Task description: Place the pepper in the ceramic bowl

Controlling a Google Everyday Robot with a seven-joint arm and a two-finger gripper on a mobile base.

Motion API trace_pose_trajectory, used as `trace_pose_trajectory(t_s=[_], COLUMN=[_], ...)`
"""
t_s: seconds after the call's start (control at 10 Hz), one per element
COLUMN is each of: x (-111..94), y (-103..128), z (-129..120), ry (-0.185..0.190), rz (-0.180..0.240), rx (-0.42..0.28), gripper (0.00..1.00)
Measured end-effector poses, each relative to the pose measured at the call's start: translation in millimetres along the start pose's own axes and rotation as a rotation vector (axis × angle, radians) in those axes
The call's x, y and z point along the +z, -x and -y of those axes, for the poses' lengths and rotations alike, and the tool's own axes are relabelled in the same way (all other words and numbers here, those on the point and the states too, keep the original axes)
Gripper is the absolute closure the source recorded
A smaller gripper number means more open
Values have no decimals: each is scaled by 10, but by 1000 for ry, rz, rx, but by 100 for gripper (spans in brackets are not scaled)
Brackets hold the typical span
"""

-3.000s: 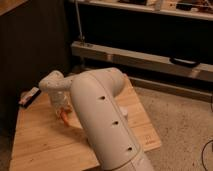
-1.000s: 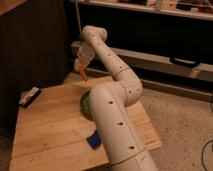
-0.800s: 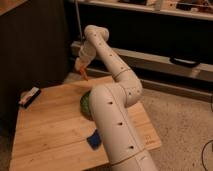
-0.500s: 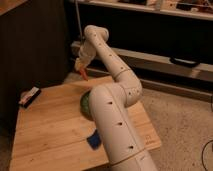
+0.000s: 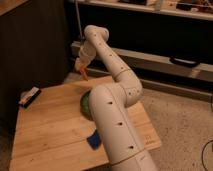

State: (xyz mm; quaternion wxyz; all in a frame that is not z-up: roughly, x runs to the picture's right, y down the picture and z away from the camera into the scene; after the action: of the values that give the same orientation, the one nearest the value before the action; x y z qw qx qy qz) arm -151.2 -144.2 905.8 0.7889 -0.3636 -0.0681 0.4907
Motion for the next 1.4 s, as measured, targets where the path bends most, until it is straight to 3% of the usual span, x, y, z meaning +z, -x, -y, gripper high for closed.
trace_pose_trajectory(t_s=[0.2,0.3,0.6,0.7,0.9,1.1,1.4], x=[72,134,308,291,279,100,-443], y=[30,50,22,35,129,229,122], z=[-32,-145,-390,-386,-378,-269,-176], ry=[-11,-16,-1,4,5,-14,-27], rz=[13,69,320,360,339,320,298], rx=[-32,-81,-234,-251,-239,-207,-156], gripper=[100,100,100,100,100,100,100])
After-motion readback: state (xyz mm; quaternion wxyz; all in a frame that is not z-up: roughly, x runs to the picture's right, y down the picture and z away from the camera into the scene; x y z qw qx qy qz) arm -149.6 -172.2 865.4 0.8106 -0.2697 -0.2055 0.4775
